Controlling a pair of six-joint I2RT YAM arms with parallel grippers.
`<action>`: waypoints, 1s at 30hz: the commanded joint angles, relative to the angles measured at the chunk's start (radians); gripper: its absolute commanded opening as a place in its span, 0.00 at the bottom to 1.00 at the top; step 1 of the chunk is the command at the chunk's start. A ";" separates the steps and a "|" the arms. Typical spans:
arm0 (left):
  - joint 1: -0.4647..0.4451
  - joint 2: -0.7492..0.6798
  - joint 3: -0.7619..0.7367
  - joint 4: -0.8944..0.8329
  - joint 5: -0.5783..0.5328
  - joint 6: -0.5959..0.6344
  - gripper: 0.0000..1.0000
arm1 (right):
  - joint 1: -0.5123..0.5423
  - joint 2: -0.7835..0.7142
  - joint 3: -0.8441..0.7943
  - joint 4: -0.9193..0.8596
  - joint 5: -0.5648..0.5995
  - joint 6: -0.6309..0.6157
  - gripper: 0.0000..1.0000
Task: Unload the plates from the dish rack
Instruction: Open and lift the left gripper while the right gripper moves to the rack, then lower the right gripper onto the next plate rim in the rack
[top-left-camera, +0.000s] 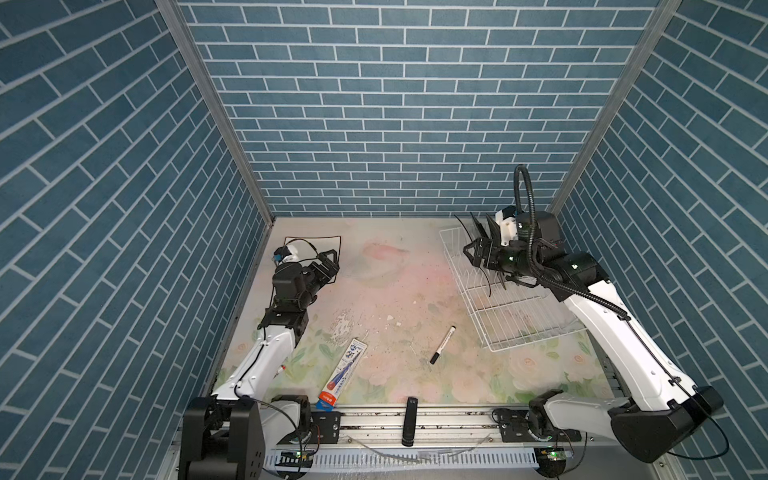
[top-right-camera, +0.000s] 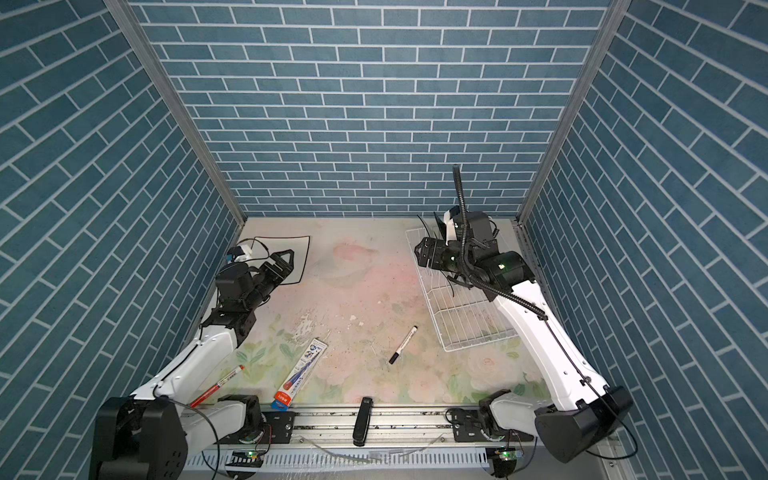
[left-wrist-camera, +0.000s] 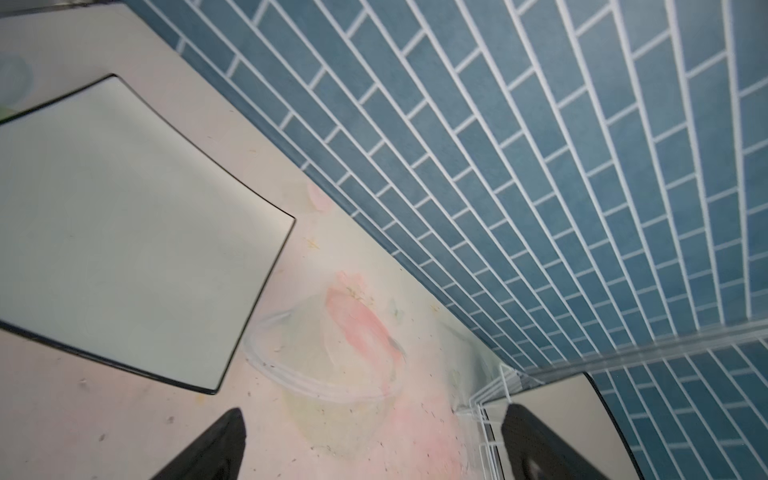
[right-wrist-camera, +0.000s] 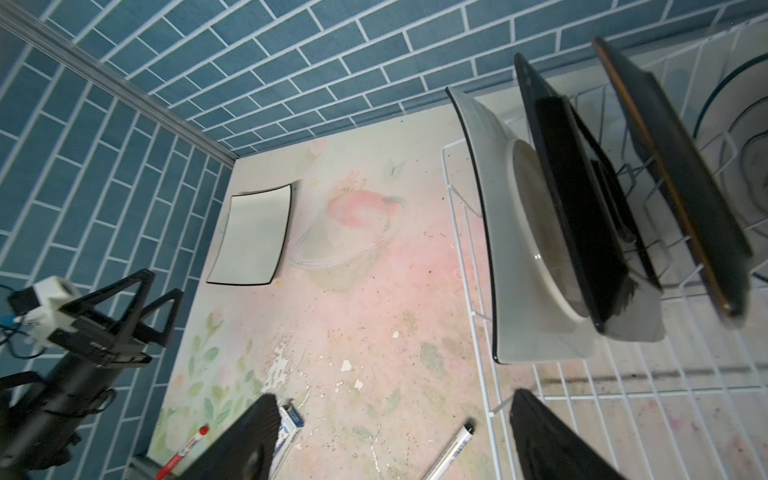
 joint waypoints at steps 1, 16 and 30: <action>-0.056 -0.002 -0.002 -0.067 -0.046 0.080 0.98 | 0.022 0.089 0.102 -0.185 0.159 -0.104 0.83; -0.134 0.004 -0.071 -0.012 0.012 0.102 0.98 | 0.112 0.530 0.631 -0.602 0.564 -0.137 0.72; -0.148 -0.014 -0.112 -0.015 0.004 0.094 0.98 | 0.146 0.810 0.978 -0.774 0.666 -0.170 0.67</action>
